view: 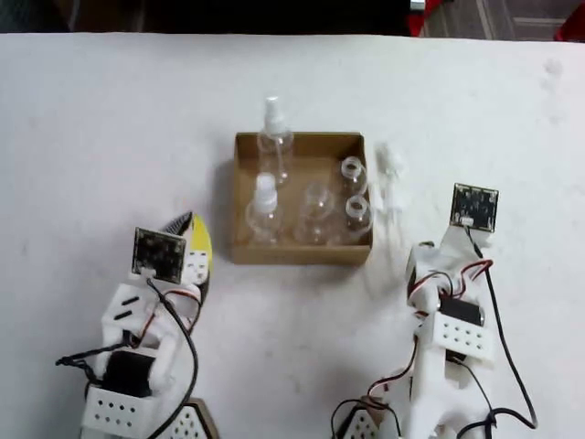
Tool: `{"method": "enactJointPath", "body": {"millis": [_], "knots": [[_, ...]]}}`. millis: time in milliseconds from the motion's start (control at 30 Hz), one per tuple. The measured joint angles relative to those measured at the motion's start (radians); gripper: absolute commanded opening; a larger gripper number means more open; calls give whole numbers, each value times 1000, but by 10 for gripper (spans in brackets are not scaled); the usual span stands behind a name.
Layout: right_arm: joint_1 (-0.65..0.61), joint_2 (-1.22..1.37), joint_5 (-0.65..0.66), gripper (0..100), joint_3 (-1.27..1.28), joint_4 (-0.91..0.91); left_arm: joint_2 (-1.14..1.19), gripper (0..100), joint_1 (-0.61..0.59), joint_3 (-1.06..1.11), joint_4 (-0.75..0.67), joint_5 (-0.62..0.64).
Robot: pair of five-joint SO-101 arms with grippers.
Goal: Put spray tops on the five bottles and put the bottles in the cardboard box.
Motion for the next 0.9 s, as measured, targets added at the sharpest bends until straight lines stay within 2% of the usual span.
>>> {"method": "enactJointPath", "body": {"millis": [300, 500, 633, 733, 900], "knots": [[3, 0, 0, 183, 12, -38, 0, 24, 2, 0, 15, -9], [-3, 0, 0, 183, 15, -48, 0, 24, -28, 0, 288, -9], [-91, 0, 0, 183, 46, -84, 0, 24, -28, 0, 425, -9], [-146, 0, 0, 183, 63, -103, 0, 24, -28, 0, 459, -9], [-157, 0, 0, 183, 63, -104, 0, 24, -35, 0, 460, -9]]}}
